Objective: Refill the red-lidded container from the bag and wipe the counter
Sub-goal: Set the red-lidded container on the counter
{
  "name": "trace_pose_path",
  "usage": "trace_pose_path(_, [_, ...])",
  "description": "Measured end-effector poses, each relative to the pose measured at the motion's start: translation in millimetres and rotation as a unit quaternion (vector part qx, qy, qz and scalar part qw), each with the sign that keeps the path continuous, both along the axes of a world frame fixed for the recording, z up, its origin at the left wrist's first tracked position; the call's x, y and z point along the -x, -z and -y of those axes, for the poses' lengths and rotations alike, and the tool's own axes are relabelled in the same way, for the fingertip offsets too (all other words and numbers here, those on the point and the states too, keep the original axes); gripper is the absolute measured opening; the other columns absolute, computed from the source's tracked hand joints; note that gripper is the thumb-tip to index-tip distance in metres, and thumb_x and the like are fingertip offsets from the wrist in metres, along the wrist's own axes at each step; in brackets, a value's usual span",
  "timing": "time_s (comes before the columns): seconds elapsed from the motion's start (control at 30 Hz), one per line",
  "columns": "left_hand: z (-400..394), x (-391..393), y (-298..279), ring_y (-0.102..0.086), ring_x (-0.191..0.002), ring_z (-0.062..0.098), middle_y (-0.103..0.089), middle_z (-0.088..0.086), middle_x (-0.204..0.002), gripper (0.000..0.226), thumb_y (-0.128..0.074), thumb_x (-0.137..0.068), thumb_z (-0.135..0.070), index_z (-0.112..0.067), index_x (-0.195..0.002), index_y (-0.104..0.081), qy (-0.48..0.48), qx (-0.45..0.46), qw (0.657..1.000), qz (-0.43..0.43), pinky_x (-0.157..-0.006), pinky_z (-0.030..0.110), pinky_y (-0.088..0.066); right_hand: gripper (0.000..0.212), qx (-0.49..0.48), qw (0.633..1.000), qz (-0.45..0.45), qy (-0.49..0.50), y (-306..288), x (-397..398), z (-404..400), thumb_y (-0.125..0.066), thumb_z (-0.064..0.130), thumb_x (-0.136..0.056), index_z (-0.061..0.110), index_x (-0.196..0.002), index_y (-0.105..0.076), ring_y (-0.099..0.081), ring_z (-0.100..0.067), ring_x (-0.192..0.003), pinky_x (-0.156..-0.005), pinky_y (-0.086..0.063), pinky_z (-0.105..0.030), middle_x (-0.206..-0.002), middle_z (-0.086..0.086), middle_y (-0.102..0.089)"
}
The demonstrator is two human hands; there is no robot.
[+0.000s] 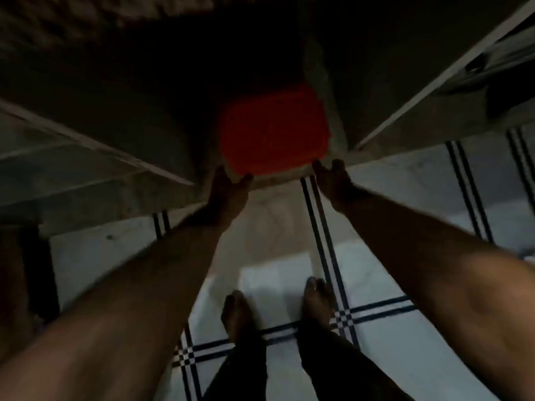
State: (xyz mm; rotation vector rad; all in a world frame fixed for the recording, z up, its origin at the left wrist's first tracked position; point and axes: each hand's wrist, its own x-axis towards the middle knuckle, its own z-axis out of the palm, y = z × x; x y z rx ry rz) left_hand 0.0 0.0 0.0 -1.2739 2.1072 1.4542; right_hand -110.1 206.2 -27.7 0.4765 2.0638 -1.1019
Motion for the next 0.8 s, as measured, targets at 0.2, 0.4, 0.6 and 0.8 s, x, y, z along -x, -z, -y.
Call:
trace_pose_path(0.2, [35.1, 54.3, 57.7, -0.054, -0.129, 0.023, -0.049, 0.001, -0.152, 0.1, -0.065, -0.09, -0.077, -0.019, -0.164, -0.029, -0.133, -0.119, 0.984, 0.011, -0.111, 0.04, -0.045, 0.053, 0.183, 0.978, 0.07, 0.065, 54.5, 61.6, 13.5, -0.073, 0.063, -0.093, 0.023, -0.122, -0.055, -0.071, -0.016, -0.093, -0.071, -0.064, -0.035, -0.107, 0.003, -0.07])
trace_pose_path(0.4, [32.1, 42.5, 43.9, -0.058, -0.116, 0.03, -0.057, 0.012, -0.141, 0.058, -0.068, -0.104, -0.043, -0.014, -0.15, -0.049, -0.161, -0.164, 0.972, 0.044, -0.095, 0.043, -0.054, 0.039, 0.207, 0.963, 0.107, 0.133, 16.8, 33.9, 11.3, -0.074, 0.028, -0.1, 0.023, -0.135, -0.057, -0.063, -0.031, -0.127, -0.091, -0.062, -0.046, -0.138, -0.01, -0.065])
trace_pose_path(0.6, [3.7, -87.1, -26.7, -0.066, -0.091, 0.024, -0.07, 0.008, -0.13, 0.053, -0.076, -0.096, -0.034, -0.01, -0.141, -0.06, -0.186, -0.163, 0.966, 0.078, -0.068, 0.033, -0.052, 0.011, 0.134, 0.956, 0.158, 0.207, -68.5, -71.1, -16.1, -0.076, 0.002, -0.091, 0.008, -0.093, -0.066, -0.065, -0.023, -0.073, -0.066, -0.059, -0.036, -0.086, -0.012, -0.065])
trace_pose_path(0.8, [-15.5, -184.1, -179.5, -0.071, -0.074, 0.017, -0.08, -0.001, -0.1, 0.059, -0.086, -0.072, -0.046, -0.025, -0.124, -0.067, -0.204, -0.152, 0.967, 0.032, -0.058, 0.03, -0.048, 0.021, 0.144, 0.954, 0.187, 0.183, -202.0, -153.1, -61.8, -0.083, 0.025, -0.084, 0.017, -0.094, -0.066, -0.05, -0.012, -0.054, -0.053, -0.046, -0.026, -0.063, 0.001, -0.053])
